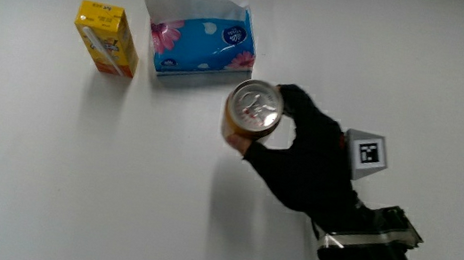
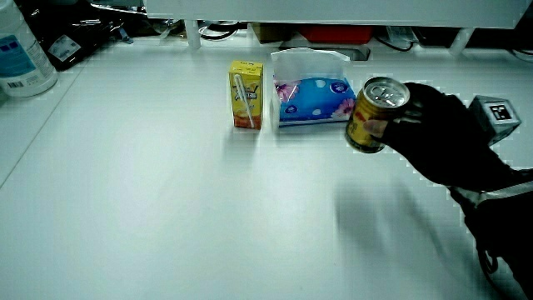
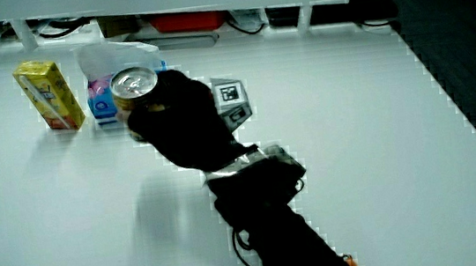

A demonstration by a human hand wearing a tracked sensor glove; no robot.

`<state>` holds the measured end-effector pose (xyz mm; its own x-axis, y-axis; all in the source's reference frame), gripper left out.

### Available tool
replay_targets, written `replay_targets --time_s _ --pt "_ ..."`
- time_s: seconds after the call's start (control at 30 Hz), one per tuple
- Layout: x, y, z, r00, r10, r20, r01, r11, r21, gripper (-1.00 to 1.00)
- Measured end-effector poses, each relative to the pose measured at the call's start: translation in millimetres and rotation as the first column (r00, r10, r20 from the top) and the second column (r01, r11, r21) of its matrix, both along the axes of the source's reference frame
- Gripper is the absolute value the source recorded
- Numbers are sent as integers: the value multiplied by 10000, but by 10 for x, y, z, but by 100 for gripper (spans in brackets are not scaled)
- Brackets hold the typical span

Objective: Place red bull

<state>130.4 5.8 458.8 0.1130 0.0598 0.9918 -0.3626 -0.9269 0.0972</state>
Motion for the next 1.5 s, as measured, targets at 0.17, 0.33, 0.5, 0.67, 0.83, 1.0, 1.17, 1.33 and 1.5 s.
replay_targets --time_s 0.17,0.33,0.5,0.67,0.83,1.0,1.17,1.33,1.5 --pt "-153 76 180 9965 -784 -305 771 9962 -393 0" --pt "-256 126 317 9904 -1313 -443 1274 9886 -805 0" --pt "-328 169 436 9845 -1734 -279 1691 9786 -1172 0" --pt "-354 190 562 9784 -2062 -151 2023 9698 -1359 0" --pt "-361 229 644 9779 -2075 261 2090 9645 -1612 0" --pt "-372 261 726 9758 -2173 238 2177 9567 -1932 0" --pt "-369 265 754 9723 -2330 176 2318 9522 -1988 0" --pt "-362 284 778 9739 -2239 380 2269 9518 -2064 -12" --pt "-359 297 790 9748 -2198 381 2230 9532 -2041 -32"
